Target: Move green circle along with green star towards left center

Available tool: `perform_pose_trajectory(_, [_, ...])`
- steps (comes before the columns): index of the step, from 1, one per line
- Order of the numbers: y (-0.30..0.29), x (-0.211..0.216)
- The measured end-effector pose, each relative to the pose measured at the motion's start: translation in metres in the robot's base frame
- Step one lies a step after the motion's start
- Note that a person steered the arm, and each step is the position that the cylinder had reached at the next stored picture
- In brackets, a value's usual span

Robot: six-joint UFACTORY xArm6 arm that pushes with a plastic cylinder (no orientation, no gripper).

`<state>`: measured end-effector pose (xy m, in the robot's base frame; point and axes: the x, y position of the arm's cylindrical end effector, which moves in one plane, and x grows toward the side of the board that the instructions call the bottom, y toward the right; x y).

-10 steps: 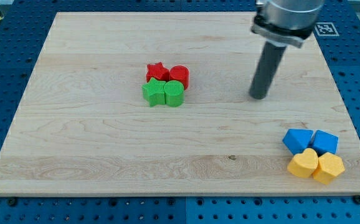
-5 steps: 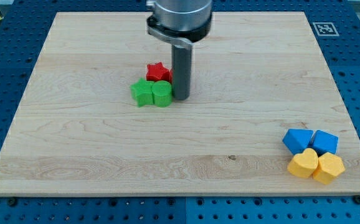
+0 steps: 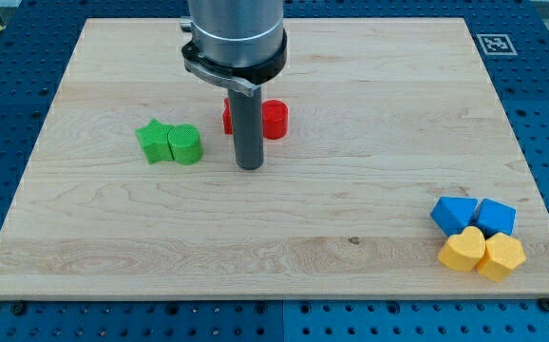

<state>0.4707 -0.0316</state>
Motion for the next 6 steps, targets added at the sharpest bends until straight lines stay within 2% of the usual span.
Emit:
perform_pose_trajectory(1, [0.001, 0.000])
perform_pose_trajectory(5, [-0.064, -0.045])
perform_pose_trajectory(6, [-0.061, -0.054])
